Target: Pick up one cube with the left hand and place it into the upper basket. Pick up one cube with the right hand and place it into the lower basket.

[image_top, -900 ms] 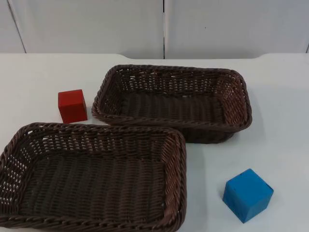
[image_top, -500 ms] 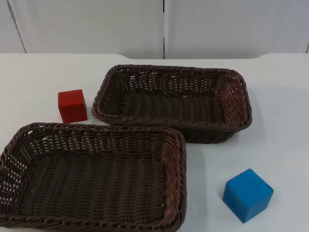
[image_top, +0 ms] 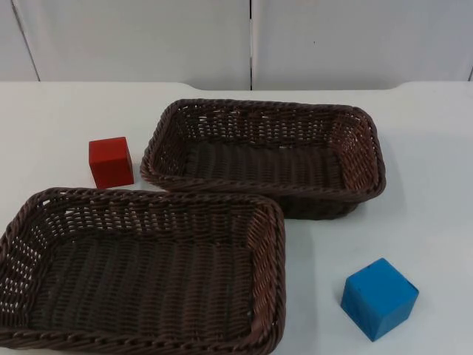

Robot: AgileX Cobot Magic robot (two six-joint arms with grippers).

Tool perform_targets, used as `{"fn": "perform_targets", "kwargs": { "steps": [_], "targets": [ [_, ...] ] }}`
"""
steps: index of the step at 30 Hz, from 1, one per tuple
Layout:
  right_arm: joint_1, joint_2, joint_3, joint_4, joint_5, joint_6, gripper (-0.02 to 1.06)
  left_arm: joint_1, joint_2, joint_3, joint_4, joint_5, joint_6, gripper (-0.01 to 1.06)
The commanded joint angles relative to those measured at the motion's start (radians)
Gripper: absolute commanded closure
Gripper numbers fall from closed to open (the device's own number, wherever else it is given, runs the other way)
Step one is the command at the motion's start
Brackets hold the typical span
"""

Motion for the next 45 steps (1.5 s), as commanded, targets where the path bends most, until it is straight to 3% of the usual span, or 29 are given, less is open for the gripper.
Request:
{"fn": "perform_targets", "kwargs": {
  "steps": [1,10,21,31,45],
  "targets": [
    [-0.004,-0.003,0.001,0.0,-0.003,0.0,-0.01,0.003,0.025,-0.02,-0.015,-0.021,0.0,0.0],
    [-0.004,-0.003,0.001,0.0,-0.003,0.0,-0.01,0.003,0.144,-0.026,-0.015,-0.094,0.025,0.0],
    [-0.004,-0.003,0.001,0.0,-0.003,0.0,-0.01,0.003,0.358,-0.026,-0.023,-0.245,0.099,0.0],
    [-0.004,-0.003,0.001,0.0,-0.003,0.0,-0.01,0.003,0.514,-0.032,-0.038,-0.289,0.15,0.0],
    [-0.004,-0.003,0.001,0.0,-0.003,0.0,-0.01,0.003,0.737,-0.151,-0.067,-0.304,0.199,0.0]
  ]
}}
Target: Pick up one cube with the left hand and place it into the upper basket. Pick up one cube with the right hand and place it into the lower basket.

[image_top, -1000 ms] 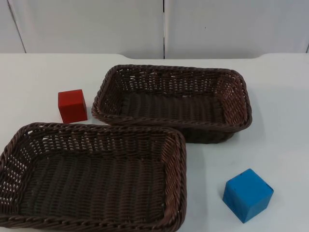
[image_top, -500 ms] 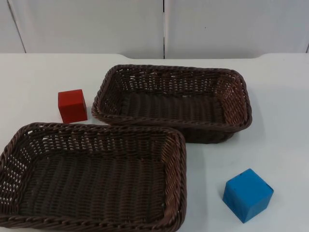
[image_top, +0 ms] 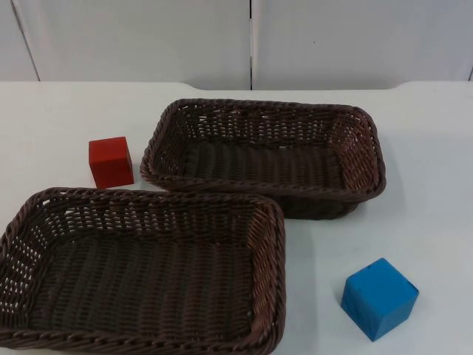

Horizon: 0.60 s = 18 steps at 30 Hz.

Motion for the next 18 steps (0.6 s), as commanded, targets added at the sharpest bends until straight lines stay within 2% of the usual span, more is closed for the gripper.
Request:
{"fn": "perform_targets", "kwargs": {
  "steps": [1,7,18],
  "targets": [
    [-0.004,-0.003,0.001,0.0,-0.003,0.0,-0.01,0.003,0.044,-0.025,-0.012,-0.009,0.012,0.0],
    [-0.004,-0.003,0.001,0.0,-0.003,0.0,-0.01,0.001,0.147,-0.081,-0.091,-0.007,0.098,0.0],
    [-0.004,-0.003,0.001,0.0,-0.003,0.0,-0.01,0.0,0.329,-0.215,-0.098,-0.005,0.182,0.0]
  ]
}}
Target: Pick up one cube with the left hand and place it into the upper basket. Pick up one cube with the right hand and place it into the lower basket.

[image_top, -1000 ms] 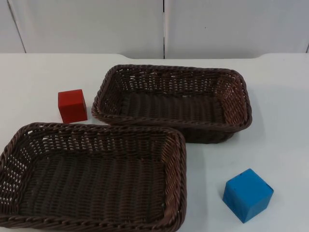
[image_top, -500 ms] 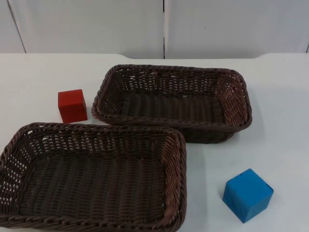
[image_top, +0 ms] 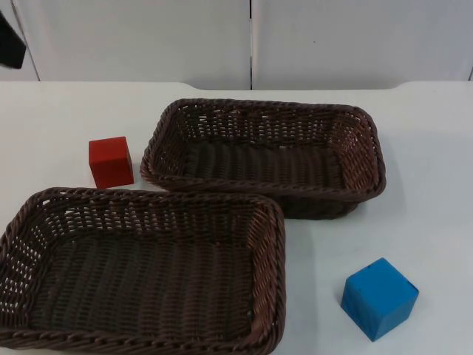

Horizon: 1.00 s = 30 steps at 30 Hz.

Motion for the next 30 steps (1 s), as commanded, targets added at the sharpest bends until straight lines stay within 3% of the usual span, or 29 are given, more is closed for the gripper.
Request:
{"fn": "perform_targets", "kwargs": {
  "steps": [1,19,30],
  "targets": [
    [-0.004,-0.003,0.001,0.0,-0.003,0.0,-0.01,0.0,0.053,-0.047,-0.024,-0.005,0.036,0.0],
    [-0.004,-0.003,0.001,0.0,-0.003,0.0,-0.01,-0.006,0.277,-0.202,-0.157,-0.017,0.162,0.0],
    [-0.004,-0.003,0.001,0.0,-0.003,0.0,-0.01,-0.115,0.4,-0.202,-0.129,-0.095,0.264,0.0]
  ]
}}
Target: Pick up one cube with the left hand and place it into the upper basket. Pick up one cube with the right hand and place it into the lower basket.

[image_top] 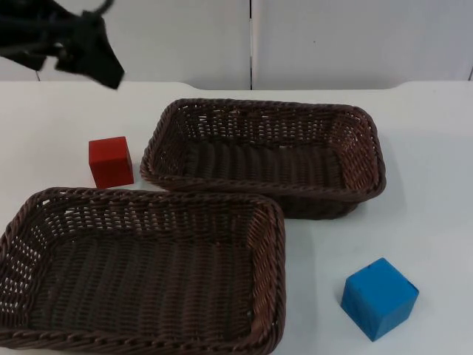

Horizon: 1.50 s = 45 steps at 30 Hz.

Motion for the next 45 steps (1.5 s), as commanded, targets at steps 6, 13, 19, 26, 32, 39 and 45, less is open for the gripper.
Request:
{"fn": "perform_targets", "kwargs": {
  "steps": [6,13,19,26,32,39,45],
  "targets": [
    [-0.004,-0.003,0.001,0.0,-0.003,-0.002,-0.01,-0.008,0.114,-0.033,0.065,-0.036,0.008,0.0],
    [-0.004,-0.003,0.001,0.0,-0.003,-0.002,-0.01,-0.008,0.22,-0.095,0.063,-0.078,-0.095,0.0],
    [-0.004,-0.003,0.001,0.0,-0.003,-0.002,-0.01,-0.008,0.297,-0.152,0.065,-0.095,-0.183,0.0],
    [-0.004,-0.003,0.001,0.0,-0.003,-0.002,-0.01,-0.008,0.361,-0.199,0.102,-0.139,-0.271,0.0],
    [-0.004,-0.003,0.001,0.0,-0.003,-0.002,-0.01,-0.008,0.413,-0.203,0.152,-0.216,-0.353,0.0],
    [-0.004,-0.003,0.001,0.0,-0.003,-0.002,-0.01,-0.008,0.447,-0.203,0.158,-0.301,-0.39,0.0],
    [-0.004,-0.003,0.001,0.0,-0.003,-0.002,-0.01,-0.008,0.496,-0.203,0.164,-0.333,-0.39,0.0]
  ]
}}
